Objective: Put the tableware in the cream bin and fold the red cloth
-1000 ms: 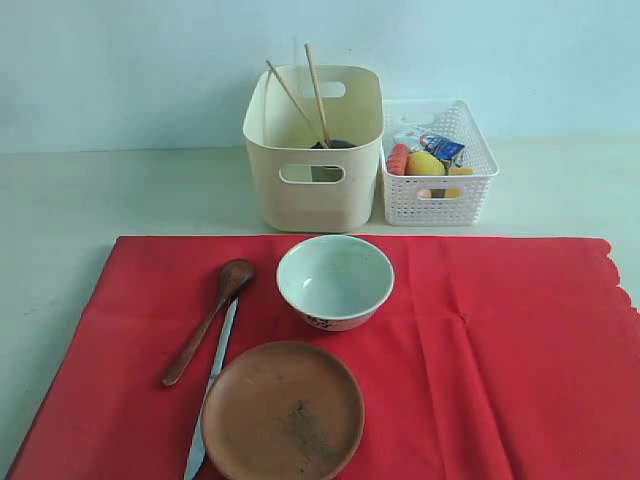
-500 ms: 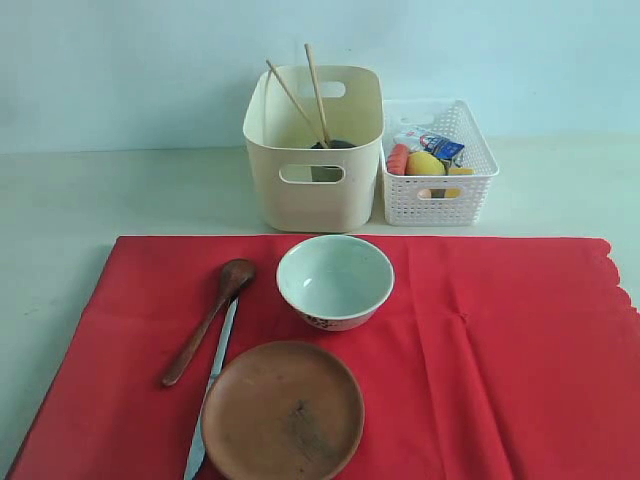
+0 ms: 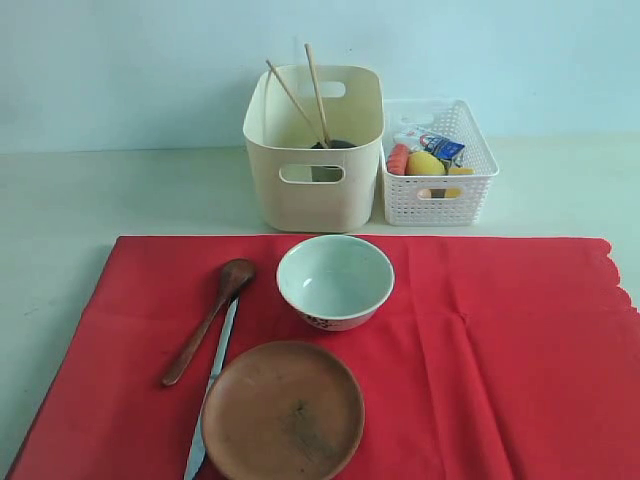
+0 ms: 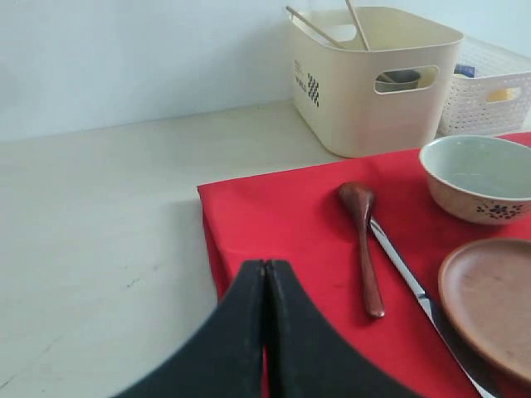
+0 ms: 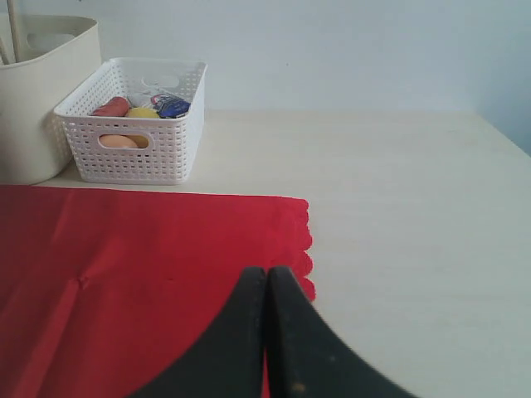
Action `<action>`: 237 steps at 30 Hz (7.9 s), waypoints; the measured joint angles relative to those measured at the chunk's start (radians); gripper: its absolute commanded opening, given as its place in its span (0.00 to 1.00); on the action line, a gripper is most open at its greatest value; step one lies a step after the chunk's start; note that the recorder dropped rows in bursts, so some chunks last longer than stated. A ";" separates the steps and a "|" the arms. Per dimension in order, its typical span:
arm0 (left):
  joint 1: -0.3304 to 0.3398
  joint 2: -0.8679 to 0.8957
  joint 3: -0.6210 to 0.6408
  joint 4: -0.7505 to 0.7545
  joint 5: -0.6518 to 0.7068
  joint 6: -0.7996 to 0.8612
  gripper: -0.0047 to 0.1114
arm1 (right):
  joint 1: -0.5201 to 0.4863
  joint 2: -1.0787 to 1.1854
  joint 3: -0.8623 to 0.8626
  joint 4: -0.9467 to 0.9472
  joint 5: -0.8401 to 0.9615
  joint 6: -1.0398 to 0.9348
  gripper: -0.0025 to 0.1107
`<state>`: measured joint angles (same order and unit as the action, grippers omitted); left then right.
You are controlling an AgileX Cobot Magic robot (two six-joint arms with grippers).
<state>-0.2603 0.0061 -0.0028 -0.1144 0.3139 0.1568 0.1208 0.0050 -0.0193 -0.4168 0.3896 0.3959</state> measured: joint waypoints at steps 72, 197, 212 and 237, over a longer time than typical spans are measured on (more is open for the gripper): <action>0.000 0.000 0.000 0.000 0.000 0.000 0.04 | -0.109 0.000 0.014 0.368 -0.034 -0.396 0.02; 0.000 0.595 -0.545 0.000 0.100 0.002 0.04 | -0.109 0.000 0.014 0.370 -0.036 -0.396 0.02; -0.025 1.271 -0.755 -0.055 0.173 0.004 0.54 | -0.109 0.000 0.014 0.370 -0.036 -0.396 0.02; -0.163 1.853 -1.329 -0.323 0.357 0.318 0.54 | -0.109 0.000 0.014 0.370 -0.036 -0.396 0.02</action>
<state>-0.4234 1.8595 -1.3316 -0.4371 0.6711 0.4748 0.0116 0.0050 -0.0051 -0.0466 0.3539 0.0000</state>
